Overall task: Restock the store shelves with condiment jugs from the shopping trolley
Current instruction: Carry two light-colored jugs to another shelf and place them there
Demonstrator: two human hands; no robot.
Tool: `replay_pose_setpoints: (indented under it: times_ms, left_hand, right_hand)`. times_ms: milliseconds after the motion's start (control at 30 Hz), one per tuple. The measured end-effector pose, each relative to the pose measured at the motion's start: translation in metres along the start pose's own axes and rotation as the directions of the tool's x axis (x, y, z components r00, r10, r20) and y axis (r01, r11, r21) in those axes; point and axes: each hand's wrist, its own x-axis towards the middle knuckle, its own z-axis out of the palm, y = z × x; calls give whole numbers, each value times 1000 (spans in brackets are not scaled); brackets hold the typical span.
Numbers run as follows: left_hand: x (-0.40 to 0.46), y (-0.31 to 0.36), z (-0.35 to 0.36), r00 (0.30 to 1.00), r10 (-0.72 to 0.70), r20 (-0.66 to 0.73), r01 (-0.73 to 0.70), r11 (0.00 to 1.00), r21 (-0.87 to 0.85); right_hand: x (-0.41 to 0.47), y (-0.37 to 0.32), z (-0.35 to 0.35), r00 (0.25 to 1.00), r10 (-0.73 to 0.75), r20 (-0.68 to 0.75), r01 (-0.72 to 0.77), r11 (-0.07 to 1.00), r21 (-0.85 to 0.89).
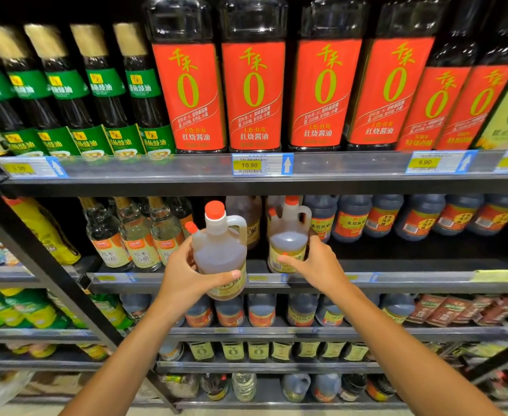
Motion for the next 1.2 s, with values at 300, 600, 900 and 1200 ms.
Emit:
replay_pose_setpoints:
  times_ms: [300, 600, 900, 1200]
  left_hand:
    - [-1, -4, 2, 999, 28, 27, -29, 999, 34]
    - [13, -7, 17, 990, 110, 90, -115, 992, 54]
    - [47, -23, 16, 980, 160, 116, -182, 962, 206]
    - [71, -52, 26, 983, -115, 142, 70, 953, 293]
  right_hand:
    - [-60, -51, -52, 760, -548, -350, 627, 759, 175]
    - [-48, -88, -40, 615, -777, -137, 783, 622, -14]
    - [-31, -86, -19, 523, -834, -173, 830, 545, -118]
    - [-6, -80, 3, 721, -675, -154, 669, 737, -100]
